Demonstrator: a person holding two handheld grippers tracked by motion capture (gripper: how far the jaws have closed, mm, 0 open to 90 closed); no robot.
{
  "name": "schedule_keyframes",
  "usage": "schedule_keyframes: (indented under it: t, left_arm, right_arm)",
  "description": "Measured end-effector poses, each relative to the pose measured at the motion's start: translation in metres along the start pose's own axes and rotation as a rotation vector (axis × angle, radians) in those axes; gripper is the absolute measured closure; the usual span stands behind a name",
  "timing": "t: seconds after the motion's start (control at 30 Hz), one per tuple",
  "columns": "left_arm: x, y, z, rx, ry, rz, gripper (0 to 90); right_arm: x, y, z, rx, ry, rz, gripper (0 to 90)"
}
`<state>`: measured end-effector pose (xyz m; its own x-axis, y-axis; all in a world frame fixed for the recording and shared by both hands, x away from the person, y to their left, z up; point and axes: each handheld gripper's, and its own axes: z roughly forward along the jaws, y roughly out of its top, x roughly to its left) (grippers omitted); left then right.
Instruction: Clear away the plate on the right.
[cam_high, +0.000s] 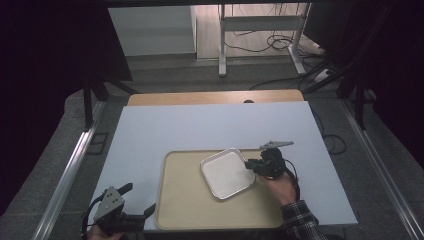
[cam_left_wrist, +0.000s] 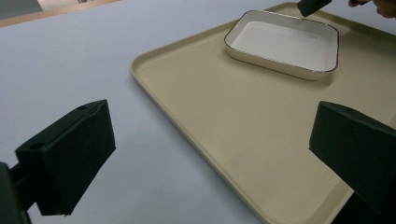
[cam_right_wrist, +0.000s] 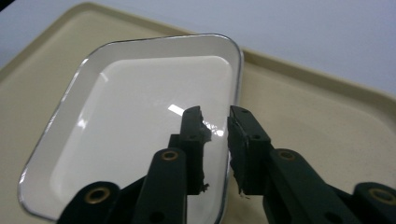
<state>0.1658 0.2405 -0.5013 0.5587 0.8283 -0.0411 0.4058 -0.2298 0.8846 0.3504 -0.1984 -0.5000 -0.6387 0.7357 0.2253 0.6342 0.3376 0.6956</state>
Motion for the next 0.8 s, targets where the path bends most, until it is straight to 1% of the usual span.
schedule_keyframes:
  t: [0.03, 0.07, 0.1, 0.17, 0.23, 0.27, 0.3, 0.37, 0.5, 0.6, 0.8]
  left_arm:
    - [0.0, 0.0, 0.0, 0.0, 0.0, -0.001, 0.0]
    - [0.0, 0.0, 0.0, 0.0, 0.0, -0.001, 0.0]
    - [0.0, 0.0, 0.0, -0.001, -0.001, -0.001, 0.0]
    - [0.0, 0.0, 0.0, -0.001, -0.001, -0.002, 0.0]
    - [0.0, 0.0, 0.0, -0.001, -0.002, -0.002, 0.0]
    - [0.0, 0.0, 0.0, -0.001, -0.002, -0.002, 0.0]
    - [0.0, 0.0, 0.0, -0.001, -0.003, -0.001, 0.0]
    - [0.0, 0.0, 0.0, -0.001, -0.003, 0.0, 0.0]
    - [0.0, 0.0, 0.0, -0.002, -0.003, 0.0, 0.0]
    - [0.0, 0.0, 0.0, -0.002, -0.003, 0.001, 0.0]
    - [0.0, 0.0, 0.0, -0.002, -0.003, 0.002, 0.0]
  right_arm:
    - [0.002, 0.0, -0.002, -0.005, 0.008, -0.014, 79.8]
    - [0.002, 0.0, -0.002, -0.005, 0.008, -0.014, 79.8]
    - [0.006, -0.001, -0.006, -0.011, 0.028, -0.035, 85.2]
    - [0.01, -0.003, -0.009, -0.01, 0.058, -0.05, 89.6]
    - [0.015, -0.005, -0.011, -0.009, 0.073, -0.064, 90.0]
    - [0.015, -0.005, -0.011, -0.009, 0.073, -0.064, 90.0]
    - [0.021, -0.008, -0.014, -0.004, 0.084, -0.077, 90.0]
    - [0.023, -0.009, -0.015, -0.001, 0.088, -0.084, 90.0]
    - [0.034, -0.017, -0.021, 0.013, 0.122, -0.09, 90.0]
    - [0.041, -0.022, -0.021, 0.028, 0.147, -0.1, 90.0]
    - [0.057, -0.032, -0.019, 0.06, 0.188, -0.141, 90.0]
